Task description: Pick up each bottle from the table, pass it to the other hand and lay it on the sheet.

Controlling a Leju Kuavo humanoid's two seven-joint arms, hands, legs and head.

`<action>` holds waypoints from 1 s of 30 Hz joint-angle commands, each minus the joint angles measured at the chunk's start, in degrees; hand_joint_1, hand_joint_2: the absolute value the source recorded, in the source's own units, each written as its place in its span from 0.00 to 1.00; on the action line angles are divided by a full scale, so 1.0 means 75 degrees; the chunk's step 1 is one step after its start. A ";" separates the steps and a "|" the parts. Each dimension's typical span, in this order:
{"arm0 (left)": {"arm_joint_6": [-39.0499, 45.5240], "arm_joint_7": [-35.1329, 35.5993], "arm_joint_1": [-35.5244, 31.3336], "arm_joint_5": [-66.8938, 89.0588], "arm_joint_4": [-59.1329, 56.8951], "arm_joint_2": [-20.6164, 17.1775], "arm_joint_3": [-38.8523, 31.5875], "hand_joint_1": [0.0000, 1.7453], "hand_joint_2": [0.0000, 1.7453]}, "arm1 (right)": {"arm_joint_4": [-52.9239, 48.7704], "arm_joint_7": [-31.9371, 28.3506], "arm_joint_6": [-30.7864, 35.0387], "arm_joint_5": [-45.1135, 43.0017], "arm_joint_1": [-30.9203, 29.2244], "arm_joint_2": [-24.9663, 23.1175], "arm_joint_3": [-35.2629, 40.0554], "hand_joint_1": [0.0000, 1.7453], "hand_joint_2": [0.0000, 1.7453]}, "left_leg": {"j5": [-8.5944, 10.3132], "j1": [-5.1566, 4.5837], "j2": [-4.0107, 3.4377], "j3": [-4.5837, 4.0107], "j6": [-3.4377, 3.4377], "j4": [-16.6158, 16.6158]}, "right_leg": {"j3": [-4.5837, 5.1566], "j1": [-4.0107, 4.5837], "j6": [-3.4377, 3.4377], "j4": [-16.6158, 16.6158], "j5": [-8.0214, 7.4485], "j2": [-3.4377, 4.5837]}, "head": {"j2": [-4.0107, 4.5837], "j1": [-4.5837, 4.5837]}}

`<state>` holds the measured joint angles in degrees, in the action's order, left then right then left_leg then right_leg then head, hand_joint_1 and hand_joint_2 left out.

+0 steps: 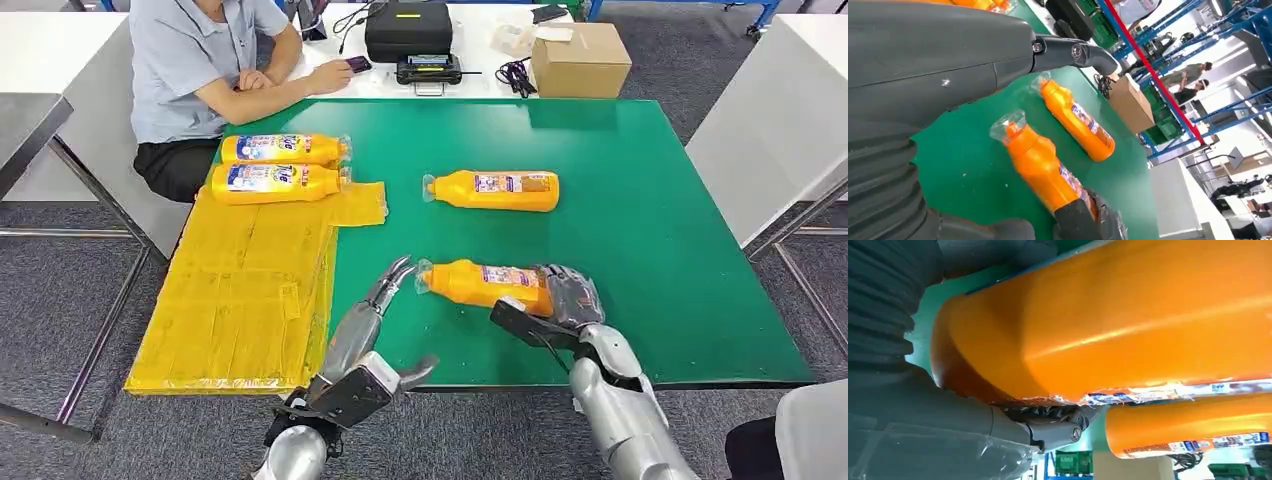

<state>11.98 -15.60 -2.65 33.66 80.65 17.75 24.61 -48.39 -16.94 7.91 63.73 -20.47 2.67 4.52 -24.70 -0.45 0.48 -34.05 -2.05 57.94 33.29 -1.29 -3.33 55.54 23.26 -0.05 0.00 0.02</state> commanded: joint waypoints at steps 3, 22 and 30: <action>0.0359 0.0524 0.0116 -0.2991 -0.0445 0.0300 -0.0350 0.00 1.00 | -0.3164 -0.0256 -0.0238 -0.1189 0.1004 -0.1027 0.0009 1.00 1.00 | -0.0013 0.0010 -0.0021 -0.0003 0.0020 0.0007 | 0.0006 0.0011 0.0023 0.0007 0.0007 0.0016 | 0.0000 0.0003; 0.1126 -0.0050 -0.0266 -0.4831 -0.1267 0.0290 0.0269 0.00 1.00 | -0.4596 -0.0897 0.1747 -0.1986 0.1883 -0.1766 0.0640 0.98 1.00 | -0.0006 0.0010 0.0010 -0.0067 0.0015 0.0000 | 0.0059 0.0009 0.0016 0.0000 0.0010 -0.0005 | 0.0000 0.0000; 0.1519 -0.0870 -0.0517 -0.6547 -0.1506 -0.0484 0.1587 0.00 1.00 | -0.2981 -0.1272 0.2535 -0.3714 0.1410 -0.1073 0.1575 1.00 1.00 | -0.0008 0.0013 0.0002 -0.0039 0.0016 -0.0015 | 0.0033 0.0013 0.0019 -0.0017 0.0008 -0.0001 | 0.0000 0.0000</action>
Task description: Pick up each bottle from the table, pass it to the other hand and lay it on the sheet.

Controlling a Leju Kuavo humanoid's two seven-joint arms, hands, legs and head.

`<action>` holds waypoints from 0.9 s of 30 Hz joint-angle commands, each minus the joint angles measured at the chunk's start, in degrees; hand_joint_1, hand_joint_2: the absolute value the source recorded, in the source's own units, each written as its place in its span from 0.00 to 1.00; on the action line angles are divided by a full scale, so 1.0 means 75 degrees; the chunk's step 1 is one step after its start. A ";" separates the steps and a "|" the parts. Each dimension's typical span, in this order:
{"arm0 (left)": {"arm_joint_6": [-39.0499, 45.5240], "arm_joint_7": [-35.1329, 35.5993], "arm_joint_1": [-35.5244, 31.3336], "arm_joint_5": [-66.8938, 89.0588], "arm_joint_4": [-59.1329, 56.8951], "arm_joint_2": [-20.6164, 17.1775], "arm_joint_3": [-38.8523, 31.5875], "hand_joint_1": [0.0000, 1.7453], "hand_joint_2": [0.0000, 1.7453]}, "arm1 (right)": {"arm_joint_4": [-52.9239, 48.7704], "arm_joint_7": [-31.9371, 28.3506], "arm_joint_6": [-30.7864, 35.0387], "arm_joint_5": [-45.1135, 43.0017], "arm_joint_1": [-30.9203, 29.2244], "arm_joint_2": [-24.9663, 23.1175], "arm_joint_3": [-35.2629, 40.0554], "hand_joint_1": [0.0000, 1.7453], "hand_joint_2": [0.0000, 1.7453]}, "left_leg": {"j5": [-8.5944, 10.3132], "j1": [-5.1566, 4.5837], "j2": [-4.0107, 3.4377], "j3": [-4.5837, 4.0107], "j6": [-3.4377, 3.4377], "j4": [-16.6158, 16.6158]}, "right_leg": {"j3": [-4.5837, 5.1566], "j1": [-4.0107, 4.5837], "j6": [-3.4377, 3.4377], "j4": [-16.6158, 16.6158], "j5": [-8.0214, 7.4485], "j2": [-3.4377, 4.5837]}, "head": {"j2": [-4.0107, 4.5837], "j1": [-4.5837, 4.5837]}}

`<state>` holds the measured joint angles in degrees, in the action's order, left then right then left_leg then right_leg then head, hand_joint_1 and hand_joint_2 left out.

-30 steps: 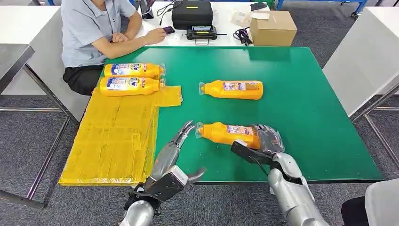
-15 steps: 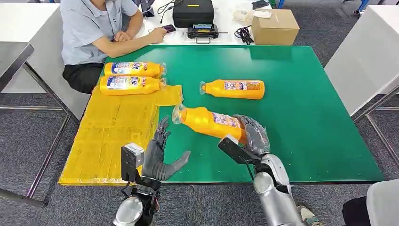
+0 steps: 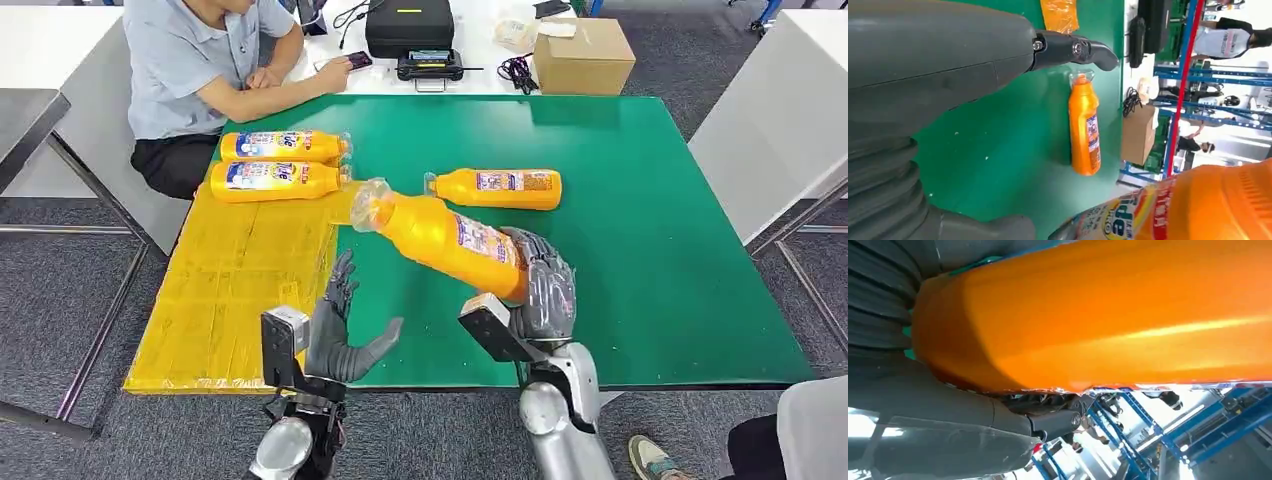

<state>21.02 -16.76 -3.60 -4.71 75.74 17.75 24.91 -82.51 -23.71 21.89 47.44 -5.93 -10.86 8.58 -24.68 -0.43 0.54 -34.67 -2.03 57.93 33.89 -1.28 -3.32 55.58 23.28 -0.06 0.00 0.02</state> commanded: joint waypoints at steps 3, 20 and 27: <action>-0.0335 -0.0158 -0.0550 -0.2565 -0.0529 -0.0743 0.1923 0.00 1.00 | 0.2216 -0.0575 0.0587 -0.1877 -0.0833 0.0802 0.1549 1.00 1.00 | -0.0008 0.0007 -0.0014 0.0028 0.0010 -0.0010 | -0.0032 0.0008 0.0014 -0.0015 0.0001 0.0012 | 0.0000 0.0003; -0.0442 -0.0305 -0.1044 -0.3778 -0.0181 -0.0803 0.2117 0.00 1.00 | 0.3467 -0.0905 0.0864 -0.2311 -0.1149 0.0644 0.2570 1.00 1.00 | -0.0005 0.0008 -0.0003 0.0008 0.0010 -0.0002 | -0.0014 0.0008 0.0013 -0.0005 0.0002 0.0003 | 0.0000 0.0006; 0.0065 -0.0726 -0.1149 -0.3595 -0.0200 -0.0718 0.2069 0.00 1.00 | 0.3399 -0.0880 0.0819 -0.2454 -0.1125 0.0619 0.2744 1.00 1.00 | -0.0007 0.0011 0.0002 0.0016 0.0015 -0.0005 | -0.0024 0.0011 0.0018 -0.0007 0.0006 -0.0003 | 0.0000 0.0006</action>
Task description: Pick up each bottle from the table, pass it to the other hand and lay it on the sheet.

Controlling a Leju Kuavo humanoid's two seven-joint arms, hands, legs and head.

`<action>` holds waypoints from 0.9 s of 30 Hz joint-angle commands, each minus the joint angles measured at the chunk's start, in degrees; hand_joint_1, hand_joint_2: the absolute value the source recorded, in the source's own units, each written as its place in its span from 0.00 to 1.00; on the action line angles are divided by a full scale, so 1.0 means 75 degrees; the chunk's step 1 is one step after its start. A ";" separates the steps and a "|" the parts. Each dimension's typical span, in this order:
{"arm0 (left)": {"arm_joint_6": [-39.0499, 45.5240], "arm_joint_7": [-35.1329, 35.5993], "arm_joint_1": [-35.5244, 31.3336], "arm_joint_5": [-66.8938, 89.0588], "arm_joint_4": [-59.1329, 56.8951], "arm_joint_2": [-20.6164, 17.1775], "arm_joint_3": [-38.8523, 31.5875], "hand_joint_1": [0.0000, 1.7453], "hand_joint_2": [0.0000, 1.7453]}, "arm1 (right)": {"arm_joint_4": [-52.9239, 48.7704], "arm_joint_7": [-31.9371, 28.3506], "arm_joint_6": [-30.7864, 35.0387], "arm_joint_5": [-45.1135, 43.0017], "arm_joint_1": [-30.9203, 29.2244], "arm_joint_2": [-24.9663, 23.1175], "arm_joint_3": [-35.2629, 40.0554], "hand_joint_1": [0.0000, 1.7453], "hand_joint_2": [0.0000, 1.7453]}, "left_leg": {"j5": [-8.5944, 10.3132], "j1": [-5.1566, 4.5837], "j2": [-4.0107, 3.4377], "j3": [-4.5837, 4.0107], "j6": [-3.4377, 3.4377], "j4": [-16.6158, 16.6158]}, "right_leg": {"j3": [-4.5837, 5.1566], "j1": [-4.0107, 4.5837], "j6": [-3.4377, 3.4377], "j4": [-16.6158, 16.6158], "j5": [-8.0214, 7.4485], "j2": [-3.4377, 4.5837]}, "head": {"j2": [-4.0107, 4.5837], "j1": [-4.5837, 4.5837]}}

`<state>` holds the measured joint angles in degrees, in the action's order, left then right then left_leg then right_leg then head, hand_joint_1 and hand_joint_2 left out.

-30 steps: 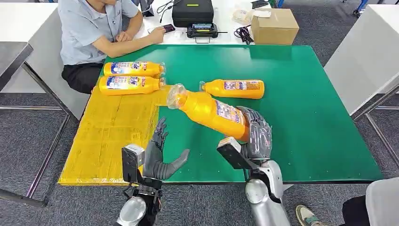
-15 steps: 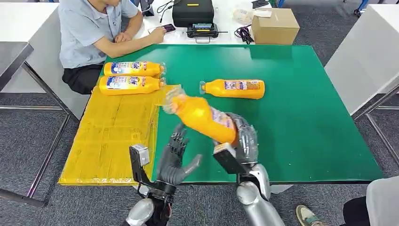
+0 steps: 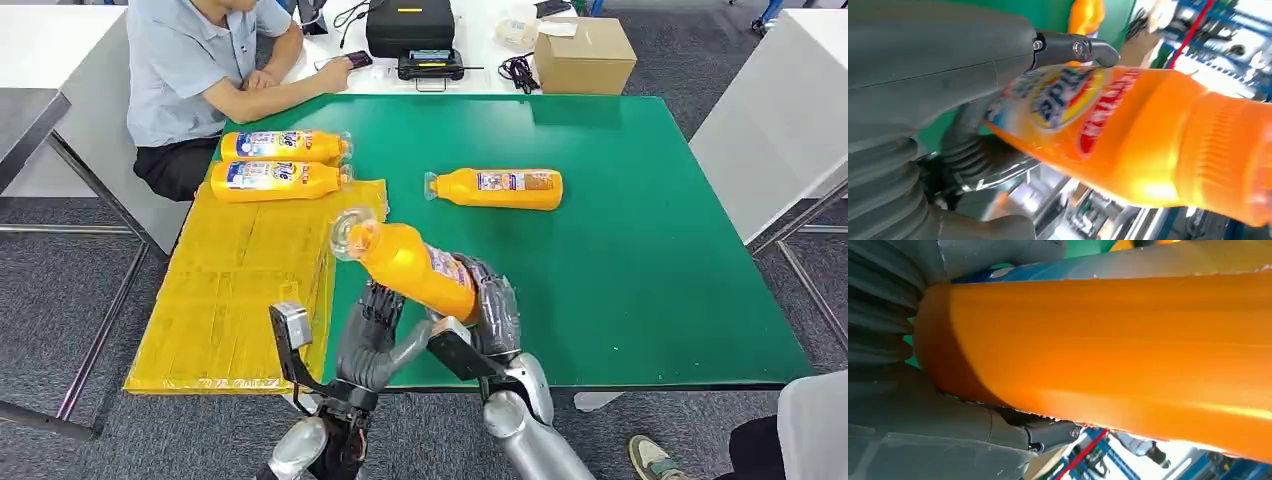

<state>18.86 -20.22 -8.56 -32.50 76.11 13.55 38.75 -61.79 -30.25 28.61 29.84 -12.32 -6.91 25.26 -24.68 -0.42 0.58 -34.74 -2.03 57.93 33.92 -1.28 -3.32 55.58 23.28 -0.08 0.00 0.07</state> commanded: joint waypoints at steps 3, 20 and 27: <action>0.0533 -0.0278 -0.0537 0.0139 -0.0292 -0.0116 0.0196 0.00 1.00 | 0.0629 -0.0012 -0.0074 -0.0142 -0.0260 0.0066 0.0568 1.00 1.00 | -0.0015 0.0015 -0.0010 0.0037 0.0020 -0.0001 | -0.0039 0.0017 0.0024 -0.0007 0.0010 0.0004 | 0.0000 0.0000; 0.1224 -0.0651 -0.0695 -0.0111 -0.0400 -0.0059 0.0095 0.00 1.00 | 0.0008 -0.0007 -0.0349 -0.0549 -0.0100 0.0155 0.1138 0.98 1.00 | -0.0005 0.0006 -0.0006 0.0018 0.0012 -0.0004 | -0.0017 0.0006 0.0014 -0.0004 0.0004 0.0002 | 0.0000 0.0000; 0.0805 -0.0366 -0.0701 -0.0763 -0.0195 -0.0105 0.0011 0.00 1.00 | 0.0453 -0.0105 -0.0838 -0.0886 -0.0307 0.0019 0.1372 0.99 1.00 | -0.0005 0.0007 -0.0013 0.0013 0.0011 -0.0002 | -0.0011 0.0008 0.0013 -0.0003 0.0002 0.0009 | 0.0000 0.0000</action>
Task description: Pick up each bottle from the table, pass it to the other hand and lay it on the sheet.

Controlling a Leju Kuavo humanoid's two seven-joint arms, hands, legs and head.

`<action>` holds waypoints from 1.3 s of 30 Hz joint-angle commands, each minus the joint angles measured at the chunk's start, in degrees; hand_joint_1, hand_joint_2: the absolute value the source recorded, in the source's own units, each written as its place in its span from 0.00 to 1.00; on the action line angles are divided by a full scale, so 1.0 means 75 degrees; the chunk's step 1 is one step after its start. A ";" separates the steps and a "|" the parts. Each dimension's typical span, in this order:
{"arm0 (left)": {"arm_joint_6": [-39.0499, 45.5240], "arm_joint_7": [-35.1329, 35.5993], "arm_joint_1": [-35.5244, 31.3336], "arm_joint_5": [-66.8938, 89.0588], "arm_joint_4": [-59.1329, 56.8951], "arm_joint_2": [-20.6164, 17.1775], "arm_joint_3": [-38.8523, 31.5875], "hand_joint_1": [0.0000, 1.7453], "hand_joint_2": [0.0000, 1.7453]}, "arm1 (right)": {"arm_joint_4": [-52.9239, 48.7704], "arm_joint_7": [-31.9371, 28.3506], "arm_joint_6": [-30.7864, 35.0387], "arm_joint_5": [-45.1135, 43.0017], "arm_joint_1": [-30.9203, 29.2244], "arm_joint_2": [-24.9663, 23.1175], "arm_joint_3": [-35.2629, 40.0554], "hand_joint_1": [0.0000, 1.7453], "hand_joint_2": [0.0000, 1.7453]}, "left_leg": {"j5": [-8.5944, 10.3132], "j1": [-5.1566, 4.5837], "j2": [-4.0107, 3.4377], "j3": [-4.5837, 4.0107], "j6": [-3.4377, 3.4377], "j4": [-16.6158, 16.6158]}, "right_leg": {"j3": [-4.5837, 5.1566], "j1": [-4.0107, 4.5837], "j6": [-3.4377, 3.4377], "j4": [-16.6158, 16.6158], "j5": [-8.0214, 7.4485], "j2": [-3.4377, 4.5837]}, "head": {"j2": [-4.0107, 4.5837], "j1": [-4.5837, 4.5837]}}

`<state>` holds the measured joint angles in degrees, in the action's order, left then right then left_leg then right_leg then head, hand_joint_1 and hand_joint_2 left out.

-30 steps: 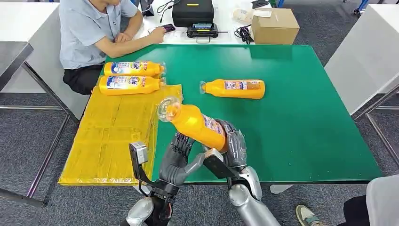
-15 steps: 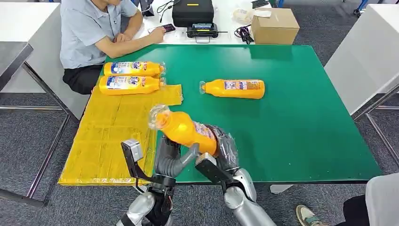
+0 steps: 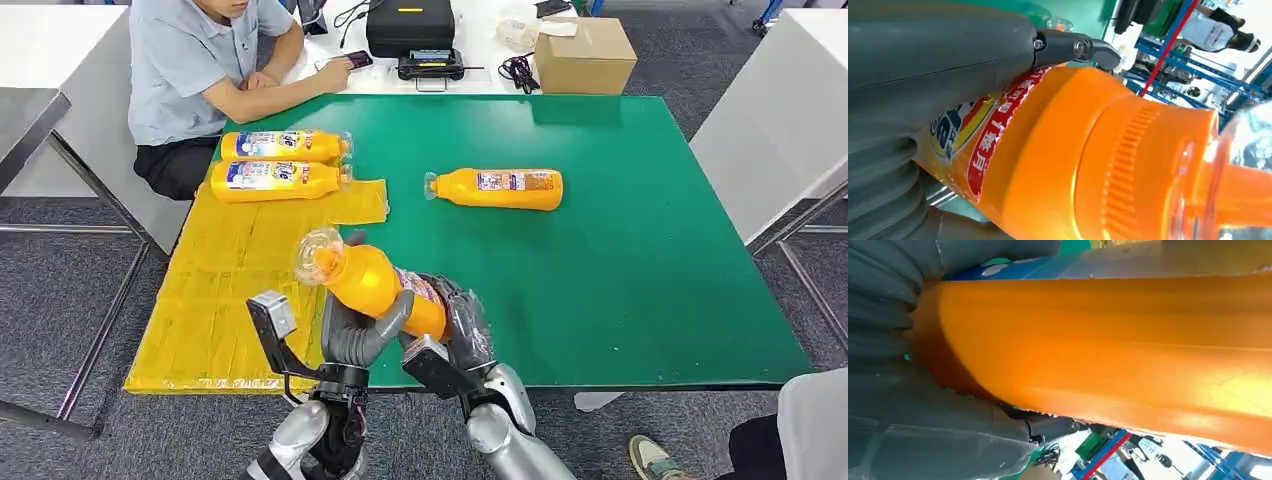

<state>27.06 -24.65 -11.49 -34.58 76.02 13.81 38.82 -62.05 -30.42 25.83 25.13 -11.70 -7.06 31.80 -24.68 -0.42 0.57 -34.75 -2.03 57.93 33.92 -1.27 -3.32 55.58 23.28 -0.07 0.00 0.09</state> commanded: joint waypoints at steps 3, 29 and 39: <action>-0.0535 0.0200 -0.0296 -0.0541 -0.0066 -0.0212 0.0068 0.89 1.00 | 0.0490 -0.0090 -0.0656 -0.0565 -0.0394 0.0014 0.0430 0.93 1.00 | -0.0012 0.0011 -0.0015 0.0025 0.0017 0.0002 | -0.0023 0.0012 0.0020 -0.0001 0.0007 0.0010 | 0.0000 -0.0003; -0.0844 -0.0269 -0.0166 0.0211 0.0271 -0.0344 0.0286 1.00 1.00 | 0.1029 0.0193 -0.1289 -0.0518 -0.0612 0.0118 0.0331 0.00 1.00 | -0.0009 0.0009 -0.0001 0.0026 0.0015 -0.0002 | -0.0029 0.0010 0.0018 -0.0005 0.0009 -0.0004 | 0.0000 -0.0003; 0.1726 -0.1028 0.0342 0.7461 -0.0665 0.0276 -0.2191 1.00 1.00 | 0.0760 0.0157 -0.0363 0.0311 0.0185 0.0579 -0.0588 0.00 1.00 | -0.0012 0.0016 0.0015 0.0058 0.0020 -0.0016 | -0.0067 0.0018 0.0025 -0.0024 0.0015 -0.0022 | 0.0000 0.0000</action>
<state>32.80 -32.59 -10.61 -16.97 77.66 12.50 38.86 -58.36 -28.74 18.60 23.35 -13.18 -6.12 31.89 -24.68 -0.42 0.58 -34.75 -2.03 57.93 33.95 -1.27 -3.32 55.58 23.28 -0.08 0.00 0.09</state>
